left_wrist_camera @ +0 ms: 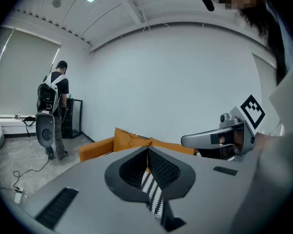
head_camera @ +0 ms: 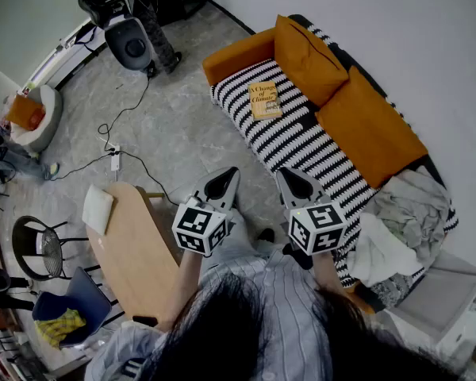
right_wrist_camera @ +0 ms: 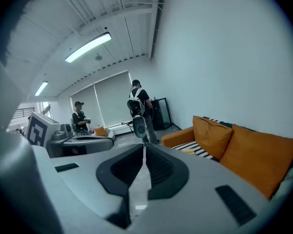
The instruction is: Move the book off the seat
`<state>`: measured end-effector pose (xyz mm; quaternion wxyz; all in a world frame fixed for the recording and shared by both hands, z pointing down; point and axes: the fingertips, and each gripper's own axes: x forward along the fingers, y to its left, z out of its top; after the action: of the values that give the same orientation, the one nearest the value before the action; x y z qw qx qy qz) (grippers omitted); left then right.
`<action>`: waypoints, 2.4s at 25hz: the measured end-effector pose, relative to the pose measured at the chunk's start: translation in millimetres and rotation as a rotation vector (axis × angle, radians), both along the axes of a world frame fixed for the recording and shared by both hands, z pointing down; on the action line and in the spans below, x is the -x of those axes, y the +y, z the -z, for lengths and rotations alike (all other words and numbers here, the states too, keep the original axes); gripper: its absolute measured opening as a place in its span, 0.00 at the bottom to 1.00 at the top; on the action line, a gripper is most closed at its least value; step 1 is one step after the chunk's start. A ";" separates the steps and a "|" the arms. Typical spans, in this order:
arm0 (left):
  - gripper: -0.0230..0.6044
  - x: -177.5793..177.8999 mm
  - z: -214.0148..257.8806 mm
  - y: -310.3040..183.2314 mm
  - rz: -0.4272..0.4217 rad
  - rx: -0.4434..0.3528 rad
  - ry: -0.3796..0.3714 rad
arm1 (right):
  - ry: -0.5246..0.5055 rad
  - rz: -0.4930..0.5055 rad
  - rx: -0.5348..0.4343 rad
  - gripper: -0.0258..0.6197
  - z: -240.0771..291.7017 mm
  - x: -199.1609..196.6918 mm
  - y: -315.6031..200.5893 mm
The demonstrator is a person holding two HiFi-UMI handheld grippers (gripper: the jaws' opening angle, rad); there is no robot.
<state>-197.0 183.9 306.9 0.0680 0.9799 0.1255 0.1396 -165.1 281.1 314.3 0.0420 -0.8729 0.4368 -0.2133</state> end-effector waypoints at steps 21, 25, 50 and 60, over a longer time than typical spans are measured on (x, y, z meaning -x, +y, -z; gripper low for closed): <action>0.06 -30.5 -22.2 -20.6 -0.043 0.027 -0.056 | -0.056 -0.053 -0.046 0.09 -12.9 -33.4 -16.6; 0.06 -49.2 -28.4 -39.5 -0.049 0.038 -0.076 | -0.088 -0.052 -0.036 0.09 -21.8 -50.4 -35.8; 0.06 -186.4 -46.5 -192.1 -0.177 0.081 -0.107 | -0.153 -0.153 0.067 0.09 -44.3 -167.1 -181.4; 0.06 -195.1 -59.9 -230.8 -0.192 0.078 -0.129 | -0.163 -0.160 0.087 0.09 -53.2 -170.9 -213.3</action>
<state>-1.9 -46.9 366.8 0.1002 0.9490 0.2193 0.2031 5.8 67.8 367.5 0.0564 -0.8857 0.3511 -0.2985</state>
